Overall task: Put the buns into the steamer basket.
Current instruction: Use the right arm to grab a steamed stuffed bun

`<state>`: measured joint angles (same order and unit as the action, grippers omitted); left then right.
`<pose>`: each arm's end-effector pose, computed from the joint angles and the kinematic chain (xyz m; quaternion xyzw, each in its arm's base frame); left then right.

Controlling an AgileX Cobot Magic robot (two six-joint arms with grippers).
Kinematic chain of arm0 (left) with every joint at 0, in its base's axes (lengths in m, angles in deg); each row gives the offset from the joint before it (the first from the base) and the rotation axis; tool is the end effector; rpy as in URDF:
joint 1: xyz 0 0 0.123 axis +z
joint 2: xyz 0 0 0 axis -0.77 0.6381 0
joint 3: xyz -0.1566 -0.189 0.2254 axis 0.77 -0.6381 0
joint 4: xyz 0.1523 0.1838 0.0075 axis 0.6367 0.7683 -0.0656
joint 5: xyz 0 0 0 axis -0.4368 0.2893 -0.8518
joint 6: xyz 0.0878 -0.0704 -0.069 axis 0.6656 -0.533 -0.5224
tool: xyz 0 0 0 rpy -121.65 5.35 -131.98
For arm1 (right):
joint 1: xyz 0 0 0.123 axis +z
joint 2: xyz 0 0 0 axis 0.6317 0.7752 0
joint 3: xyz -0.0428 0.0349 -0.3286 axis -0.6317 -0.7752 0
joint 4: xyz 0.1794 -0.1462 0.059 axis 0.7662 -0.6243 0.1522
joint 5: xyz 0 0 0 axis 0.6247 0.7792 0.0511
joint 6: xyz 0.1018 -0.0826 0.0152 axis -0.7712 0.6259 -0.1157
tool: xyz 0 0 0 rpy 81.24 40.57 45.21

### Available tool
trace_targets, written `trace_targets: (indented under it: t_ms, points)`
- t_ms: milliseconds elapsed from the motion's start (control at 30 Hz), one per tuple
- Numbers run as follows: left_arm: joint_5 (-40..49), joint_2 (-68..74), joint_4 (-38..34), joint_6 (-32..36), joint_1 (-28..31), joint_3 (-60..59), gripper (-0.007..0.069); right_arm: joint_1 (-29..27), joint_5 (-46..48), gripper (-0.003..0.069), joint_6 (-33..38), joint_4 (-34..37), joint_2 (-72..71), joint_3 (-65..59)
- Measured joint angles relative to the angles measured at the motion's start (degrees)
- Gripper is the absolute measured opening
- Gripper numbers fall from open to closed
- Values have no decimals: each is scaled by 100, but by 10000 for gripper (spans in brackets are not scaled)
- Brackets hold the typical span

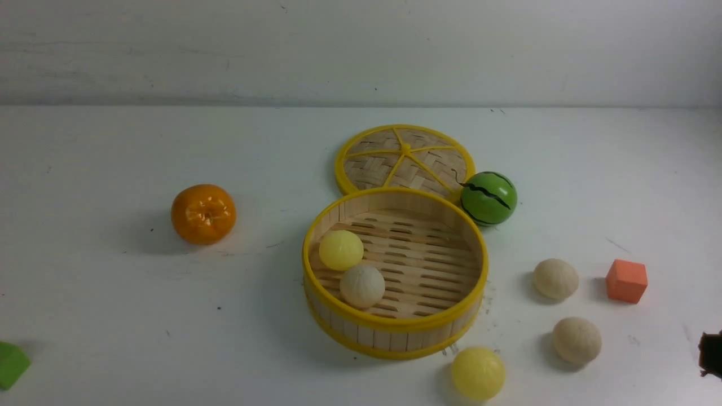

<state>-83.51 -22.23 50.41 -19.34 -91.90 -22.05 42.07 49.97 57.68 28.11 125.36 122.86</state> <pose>0.0420 -0.0388 0.2303 0.1527 0.7347 -0.3339 0.5704 0.0852 0.0582 0.3272 -0.0396 0.8949 0.2297 0.3807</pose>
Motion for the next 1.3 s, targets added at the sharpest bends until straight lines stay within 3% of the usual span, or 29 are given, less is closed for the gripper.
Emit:
trace_targets:
  t_ms: [67,200,367,400,467,600,833,1167,1300]
  points:
    - [0,0,0,0,0,0,-14,7,704,109,0,-304,1128,666]
    - [0,0,0,0,0,0,-14,363,1099,88,-66,-491,2828,1382]
    - [6,0,0,0,0,0,-14,1288,1122,63,-159,-737,4223,1973]
    - [6,0,0,0,0,0,-14,1735,1014,58,-274,-904,4715,2215]
    - [6,0,0,0,0,0,-13,2119,749,56,-451,-1187,5088,2398]
    - [12,0,0,0,0,0,-13,2574,358,56,-958,-1626,5613,2624]
    - [12,0,0,0,0,0,-11,2674,36,94,-1390,-1962,6076,2682]
    - [12,0,0,0,0,0,-3,2674,-522,260,-1395,-2043,6315,2689]
    - [12,0,0,0,0,0,0,2674,-682,262,-1410,-2183,6437,2689]
